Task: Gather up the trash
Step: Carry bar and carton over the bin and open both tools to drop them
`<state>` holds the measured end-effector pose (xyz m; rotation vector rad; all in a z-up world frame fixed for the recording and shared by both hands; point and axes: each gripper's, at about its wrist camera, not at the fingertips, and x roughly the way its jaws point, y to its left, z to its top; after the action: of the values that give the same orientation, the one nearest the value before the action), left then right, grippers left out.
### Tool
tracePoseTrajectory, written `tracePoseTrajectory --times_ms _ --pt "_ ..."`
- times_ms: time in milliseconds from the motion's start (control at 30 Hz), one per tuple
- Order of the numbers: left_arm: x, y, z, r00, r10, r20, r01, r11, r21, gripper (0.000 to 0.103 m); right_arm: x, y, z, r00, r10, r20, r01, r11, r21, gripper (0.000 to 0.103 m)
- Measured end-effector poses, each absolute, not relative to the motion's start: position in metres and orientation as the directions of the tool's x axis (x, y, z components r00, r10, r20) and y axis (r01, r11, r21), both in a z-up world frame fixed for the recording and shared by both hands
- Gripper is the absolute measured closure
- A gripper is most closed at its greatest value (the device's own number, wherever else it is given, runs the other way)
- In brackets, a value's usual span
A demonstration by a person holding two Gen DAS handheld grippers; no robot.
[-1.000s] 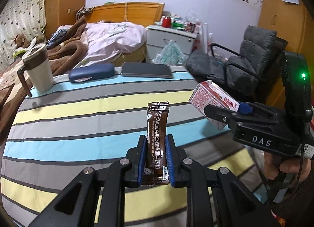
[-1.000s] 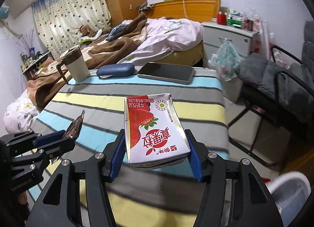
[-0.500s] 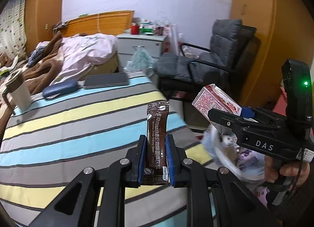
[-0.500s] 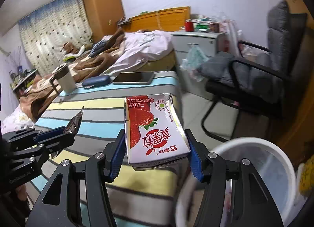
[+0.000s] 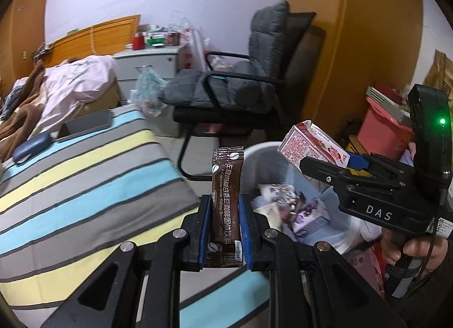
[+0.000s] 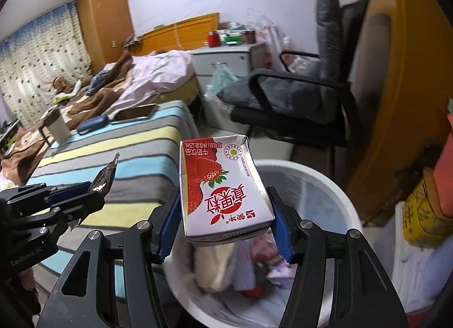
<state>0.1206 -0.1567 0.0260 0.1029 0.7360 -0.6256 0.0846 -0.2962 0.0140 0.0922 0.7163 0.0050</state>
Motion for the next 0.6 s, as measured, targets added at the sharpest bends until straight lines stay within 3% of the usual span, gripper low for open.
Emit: tracePoseTrajectory --times_ms 500,600 --pt "0.117 -0.226 -0.013 0.445 -0.507 -0.738 0.639 0.757 -0.134 0.081 0.072 -0.338 -0.021 0.647 -0.075 -0.759 0.149 0.988 0.030 0.043" --pt "0.121 -0.229 -0.018 0.432 -0.500 -0.750 0.635 0.759 -0.140 0.077 0.072 -0.339 -0.025 0.635 -0.103 -0.766 0.157 0.988 -0.003 0.043"
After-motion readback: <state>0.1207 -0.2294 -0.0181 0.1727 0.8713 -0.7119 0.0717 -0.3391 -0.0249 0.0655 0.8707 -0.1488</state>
